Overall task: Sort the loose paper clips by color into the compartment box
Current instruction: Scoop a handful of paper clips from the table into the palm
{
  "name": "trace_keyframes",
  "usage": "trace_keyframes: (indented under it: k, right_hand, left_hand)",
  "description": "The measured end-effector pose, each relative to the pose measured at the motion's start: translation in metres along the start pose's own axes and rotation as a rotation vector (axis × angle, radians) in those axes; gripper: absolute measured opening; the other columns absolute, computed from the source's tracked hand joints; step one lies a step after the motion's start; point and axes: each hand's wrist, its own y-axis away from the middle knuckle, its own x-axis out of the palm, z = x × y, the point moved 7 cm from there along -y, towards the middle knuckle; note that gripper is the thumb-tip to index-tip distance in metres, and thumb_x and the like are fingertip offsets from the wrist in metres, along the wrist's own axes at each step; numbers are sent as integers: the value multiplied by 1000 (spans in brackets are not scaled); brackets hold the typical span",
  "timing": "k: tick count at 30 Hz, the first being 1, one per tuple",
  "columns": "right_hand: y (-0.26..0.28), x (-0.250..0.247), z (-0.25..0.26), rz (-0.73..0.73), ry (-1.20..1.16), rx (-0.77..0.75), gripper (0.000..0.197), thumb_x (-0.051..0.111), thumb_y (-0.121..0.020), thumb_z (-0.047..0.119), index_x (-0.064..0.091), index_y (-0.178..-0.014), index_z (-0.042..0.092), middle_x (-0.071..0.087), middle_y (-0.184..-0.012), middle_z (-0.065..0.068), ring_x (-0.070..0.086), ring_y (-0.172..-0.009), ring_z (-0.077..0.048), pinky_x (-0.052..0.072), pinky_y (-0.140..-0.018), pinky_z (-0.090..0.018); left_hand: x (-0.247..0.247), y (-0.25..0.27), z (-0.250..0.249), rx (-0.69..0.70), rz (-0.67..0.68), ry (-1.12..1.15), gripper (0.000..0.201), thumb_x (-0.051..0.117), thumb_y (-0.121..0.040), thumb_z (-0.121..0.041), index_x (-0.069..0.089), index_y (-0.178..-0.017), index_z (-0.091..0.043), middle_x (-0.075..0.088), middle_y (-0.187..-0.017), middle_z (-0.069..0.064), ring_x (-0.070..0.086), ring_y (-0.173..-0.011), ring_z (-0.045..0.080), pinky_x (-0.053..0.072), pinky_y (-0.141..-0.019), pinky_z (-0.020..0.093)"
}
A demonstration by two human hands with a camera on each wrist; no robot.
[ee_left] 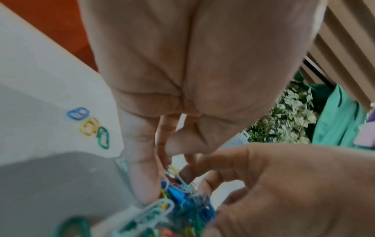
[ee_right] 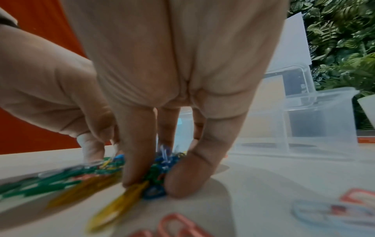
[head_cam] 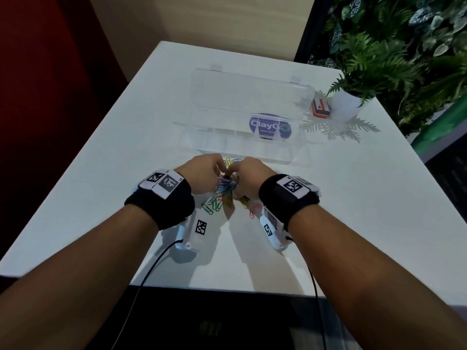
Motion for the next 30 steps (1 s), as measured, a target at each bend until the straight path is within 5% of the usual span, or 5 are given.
trace_keyframes:
  k: [13, 17, 23, 27, 30]
  right_hand:
    - [-4, -21, -18, -101, -134, 54, 18, 61, -77, 2, 65, -74, 19, 65, -78, -1, 63, -70, -16, 51, -63, -25]
    - [1, -46, -18, -140, -346, 7, 16, 67, -76, -1, 65, -75, 15, 63, -67, 2, 62, -46, -7, 52, -49, -17]
    - [-2, -67, 16, -247, -444, -128, 12, 72, -72, 6, 70, -81, 14, 64, -71, 1, 57, -63, -13, 49, -64, -26]
    - [-2, -62, 29, -239, -378, -195, 20, 75, -72, 13, 74, -90, 21, 68, -83, 7, 62, -78, -8, 48, -72, -18]
    - [2, -71, 22, -270, -407, -194, 19, 74, -73, 9, 74, -88, 22, 66, -72, 12, 59, -66, 5, 43, -63, -9]
  left_hand:
    - [-12, -7, 8, 46, -165, 452, 12, 58, -89, -12, 62, -100, -15, 59, -98, -1, 52, -70, 12, 41, -59, 23]
    - [-11, -7, -2, -19, -120, 1018, 19, 52, -97, -24, 60, -105, -9, 60, -97, 7, 55, -76, 18, 47, -64, 28]
    - [19, -10, -21, -227, 203, 1820, 51, 27, -101, -45, 58, -111, -4, 58, -105, 18, 61, -84, 31, 56, -75, 42]
    - [23, -10, -26, -278, 169, 2060, 43, 33, -98, -29, 63, -78, -6, 65, -82, 12, 64, -75, 24, 56, -71, 33]
    - [22, -14, -21, -249, 161, 2149, 42, 35, -96, -19, 64, -75, 3, 67, -75, 18, 65, -67, 26, 58, -68, 34]
